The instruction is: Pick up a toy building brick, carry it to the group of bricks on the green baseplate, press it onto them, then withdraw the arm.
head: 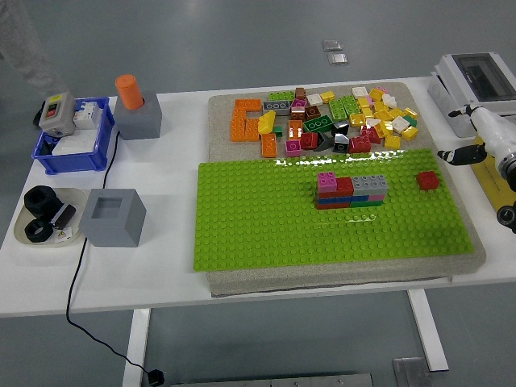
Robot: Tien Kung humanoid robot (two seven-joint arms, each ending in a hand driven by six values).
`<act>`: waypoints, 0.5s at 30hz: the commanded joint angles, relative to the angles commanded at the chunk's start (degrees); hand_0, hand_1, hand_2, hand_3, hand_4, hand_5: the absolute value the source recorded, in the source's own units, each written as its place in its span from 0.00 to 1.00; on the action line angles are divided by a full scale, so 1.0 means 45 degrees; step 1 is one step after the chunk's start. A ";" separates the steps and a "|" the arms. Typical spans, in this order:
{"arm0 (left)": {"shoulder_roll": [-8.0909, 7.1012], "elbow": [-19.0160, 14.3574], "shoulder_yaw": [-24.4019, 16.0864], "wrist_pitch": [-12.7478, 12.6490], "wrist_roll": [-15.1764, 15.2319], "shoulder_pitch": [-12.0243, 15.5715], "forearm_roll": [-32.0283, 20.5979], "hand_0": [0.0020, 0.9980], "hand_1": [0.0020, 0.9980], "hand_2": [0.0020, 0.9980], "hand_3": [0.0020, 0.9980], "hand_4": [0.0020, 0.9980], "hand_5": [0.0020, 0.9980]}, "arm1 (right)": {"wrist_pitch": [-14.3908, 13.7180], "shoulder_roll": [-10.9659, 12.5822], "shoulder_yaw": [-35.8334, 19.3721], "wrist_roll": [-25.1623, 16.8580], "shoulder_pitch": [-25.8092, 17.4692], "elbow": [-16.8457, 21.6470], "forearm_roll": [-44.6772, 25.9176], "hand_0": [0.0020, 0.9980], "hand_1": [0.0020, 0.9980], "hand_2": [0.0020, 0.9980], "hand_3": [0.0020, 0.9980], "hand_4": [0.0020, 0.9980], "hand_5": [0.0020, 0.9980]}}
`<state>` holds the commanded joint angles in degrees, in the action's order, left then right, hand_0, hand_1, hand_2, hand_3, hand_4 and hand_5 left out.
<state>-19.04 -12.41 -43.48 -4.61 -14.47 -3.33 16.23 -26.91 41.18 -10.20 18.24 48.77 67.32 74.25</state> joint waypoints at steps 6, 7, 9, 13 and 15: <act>-0.0030 0.0002 -0.0057 0.0002 -0.0013 -0.0028 0.0099 0.80 0.76 0.74 0.81 0.87 0.58 | 0.0975 -0.0037 0.1310 0.0010 0.0372 -0.0054 0.1202 0.92 0.99 1.00 0.84 0.75 0.03; -0.0030 0.0004 -0.0059 0.0007 -0.0012 -0.0038 0.0111 0.80 0.76 0.74 0.81 0.87 0.58 | 0.1270 -0.0075 0.1291 0.0015 0.0419 -0.0052 0.1272 0.92 0.99 1.00 0.84 0.75 0.03; -0.0032 0.0005 -0.0068 0.0010 -0.0012 -0.0054 0.0133 0.80 0.76 0.74 0.81 0.87 0.58 | 0.1700 -0.0144 0.1189 0.0016 0.0482 -0.0065 0.1341 0.92 0.99 1.00 0.83 0.73 0.01; -0.0040 0.0004 -0.0113 0.0005 -0.0024 -0.0070 0.0197 0.80 0.76 0.74 0.81 0.87 0.58 | 0.2103 -0.0285 0.1055 -0.0027 0.0578 -0.0222 0.1302 0.92 0.99 1.00 0.83 0.73 0.01; -0.0045 0.0005 -0.0120 0.0008 -0.0025 -0.0078 0.0215 0.80 0.76 0.74 0.81 0.87 0.58 | 0.2137 -0.0344 0.1043 -0.0062 0.0611 -0.0321 0.1218 0.92 0.99 1.00 0.81 0.73 0.01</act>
<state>-19.25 -12.38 -44.03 -4.58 -14.58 -3.68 17.20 -17.29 39.63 -5.50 17.96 51.52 65.88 79.73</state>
